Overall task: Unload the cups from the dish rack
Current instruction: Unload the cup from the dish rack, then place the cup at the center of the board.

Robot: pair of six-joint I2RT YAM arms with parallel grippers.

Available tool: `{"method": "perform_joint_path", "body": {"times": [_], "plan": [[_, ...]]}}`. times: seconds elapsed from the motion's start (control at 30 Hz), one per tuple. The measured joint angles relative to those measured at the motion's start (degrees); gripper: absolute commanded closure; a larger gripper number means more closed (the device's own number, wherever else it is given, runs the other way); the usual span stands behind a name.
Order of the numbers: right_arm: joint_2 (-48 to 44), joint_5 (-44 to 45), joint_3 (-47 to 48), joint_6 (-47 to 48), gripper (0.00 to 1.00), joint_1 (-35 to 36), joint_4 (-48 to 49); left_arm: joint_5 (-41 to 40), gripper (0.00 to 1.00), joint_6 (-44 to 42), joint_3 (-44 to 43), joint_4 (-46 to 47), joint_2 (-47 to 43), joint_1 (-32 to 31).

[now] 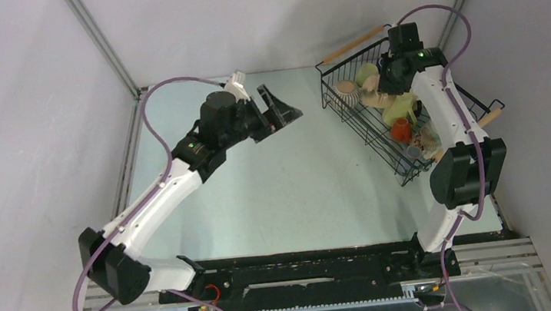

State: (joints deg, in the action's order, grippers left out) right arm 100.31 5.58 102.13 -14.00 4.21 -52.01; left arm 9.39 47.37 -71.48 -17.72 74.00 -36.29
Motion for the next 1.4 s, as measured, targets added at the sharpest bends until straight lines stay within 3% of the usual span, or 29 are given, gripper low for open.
{"method": "perform_joint_path", "body": {"times": [0.27,0.63,1.03,1.4], "plan": [[0.0,0.4,3.6,-2.7,1.00,-0.9,-3.3,7.0,0.00,24.1,-0.5,26.1,14.4,0.2],[-0.7,-2.5,4.5,-7.6,1.00,-1.0,-4.0,7.8,0.00,48.7,-10.1,42.2,33.0,-1.6],[-4.9,-8.9,4.5,-13.4,1.00,1.1,-2.2,7.2,0.00,58.1,-12.0,48.8,36.7,-2.5],[-6.7,-12.0,4.2,-16.6,1.00,3.5,-0.6,6.8,0.00,60.8,-11.8,50.3,38.6,-2.5]]}}
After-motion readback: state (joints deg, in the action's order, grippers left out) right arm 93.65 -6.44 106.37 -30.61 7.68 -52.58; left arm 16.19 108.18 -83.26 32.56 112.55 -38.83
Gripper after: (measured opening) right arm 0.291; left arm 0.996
